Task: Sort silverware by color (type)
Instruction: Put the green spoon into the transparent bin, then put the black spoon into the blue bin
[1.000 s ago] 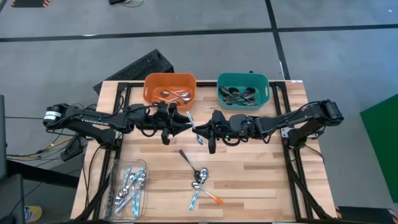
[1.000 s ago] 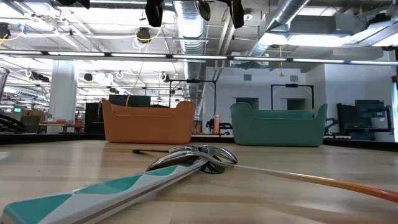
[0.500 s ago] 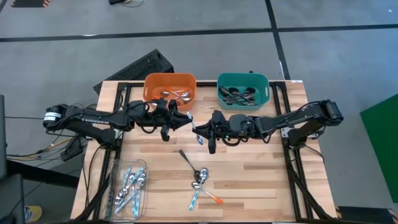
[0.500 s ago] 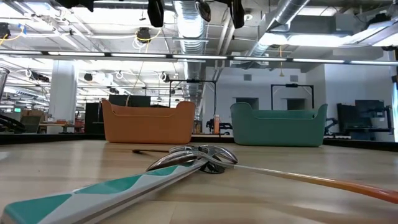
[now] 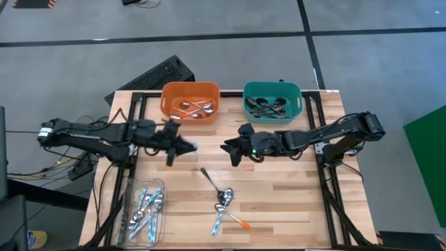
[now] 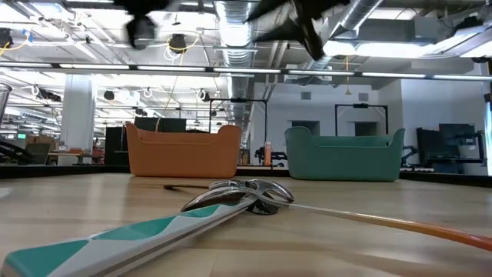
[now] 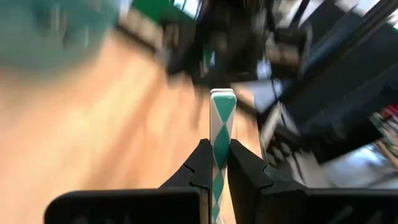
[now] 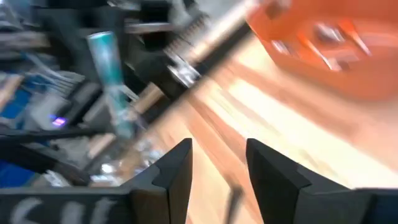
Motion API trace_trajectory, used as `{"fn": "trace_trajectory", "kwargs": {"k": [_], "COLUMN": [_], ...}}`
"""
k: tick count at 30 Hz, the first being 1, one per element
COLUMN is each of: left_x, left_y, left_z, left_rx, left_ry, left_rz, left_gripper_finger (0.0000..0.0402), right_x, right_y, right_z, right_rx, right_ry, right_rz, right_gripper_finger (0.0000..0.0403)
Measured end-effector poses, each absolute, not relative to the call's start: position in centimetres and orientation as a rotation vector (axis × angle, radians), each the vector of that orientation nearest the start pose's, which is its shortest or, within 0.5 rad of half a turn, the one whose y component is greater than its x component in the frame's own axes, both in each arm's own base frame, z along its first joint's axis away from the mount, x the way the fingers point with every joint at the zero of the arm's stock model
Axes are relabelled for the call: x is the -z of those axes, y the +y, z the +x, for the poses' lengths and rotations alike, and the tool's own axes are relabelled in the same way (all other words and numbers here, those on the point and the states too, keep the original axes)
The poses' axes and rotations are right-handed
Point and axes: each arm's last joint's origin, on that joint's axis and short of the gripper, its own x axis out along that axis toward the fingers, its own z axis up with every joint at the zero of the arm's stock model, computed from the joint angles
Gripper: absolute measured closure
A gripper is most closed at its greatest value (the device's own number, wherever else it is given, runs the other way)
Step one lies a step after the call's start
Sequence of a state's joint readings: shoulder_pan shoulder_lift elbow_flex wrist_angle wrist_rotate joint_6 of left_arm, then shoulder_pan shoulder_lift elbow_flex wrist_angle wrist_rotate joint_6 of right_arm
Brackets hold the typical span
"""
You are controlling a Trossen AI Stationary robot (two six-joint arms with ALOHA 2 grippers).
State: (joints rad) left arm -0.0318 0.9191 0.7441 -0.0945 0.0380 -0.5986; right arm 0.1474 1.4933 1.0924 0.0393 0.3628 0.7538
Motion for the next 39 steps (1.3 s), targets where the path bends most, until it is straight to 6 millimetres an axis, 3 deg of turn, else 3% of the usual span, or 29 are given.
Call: {"fn": "trace_trajectory", "kwargs": {"k": [9, 15, 21, 26, 32, 39], "left_x": [-29.8, -28.3, -24.1, -22.4, -21.7, -21.5], "left_y": [-5.6, -8.2, -10.8, -12.1, -12.9, -13.2], "left_z": [12.8, 9.3, 8.1, 8.0, 8.3, 8.4], "left_rx": [0.103, -0.051, -0.244, -0.313, -0.373, -0.370], "left_ry": [0.696, 0.869, 1.128, 1.229, 1.275, 1.300], "left_rz": [-1.030, -1.120, -1.069, -1.019, -1.027, -1.036], "left_gripper_finger": [0.0392, 0.0392, 0.0384, 0.0377, 0.0364, 0.0269], "right_x": [-27.2, -27.1, -26.4, -23.6, -20.5, -19.0], "right_y": [4.8, 5.8, 5.9, 6.7, 8.1, 9.2], "right_z": [32.3, 32.1, 31.7, 32.7, 36.2, 40.5], "right_rx": [0.429, 0.389, 0.402, 0.370, 0.289, 0.252], "right_ry": [0.459, 0.492, 0.583, 0.739, 0.900, 0.948], "right_rz": [0.777, 0.834, 0.905, 0.928, 0.923, 0.906], "right_gripper_finger": [0.0232, 0.0239, 0.0243, 0.0252, 0.0252, 0.0252]}}
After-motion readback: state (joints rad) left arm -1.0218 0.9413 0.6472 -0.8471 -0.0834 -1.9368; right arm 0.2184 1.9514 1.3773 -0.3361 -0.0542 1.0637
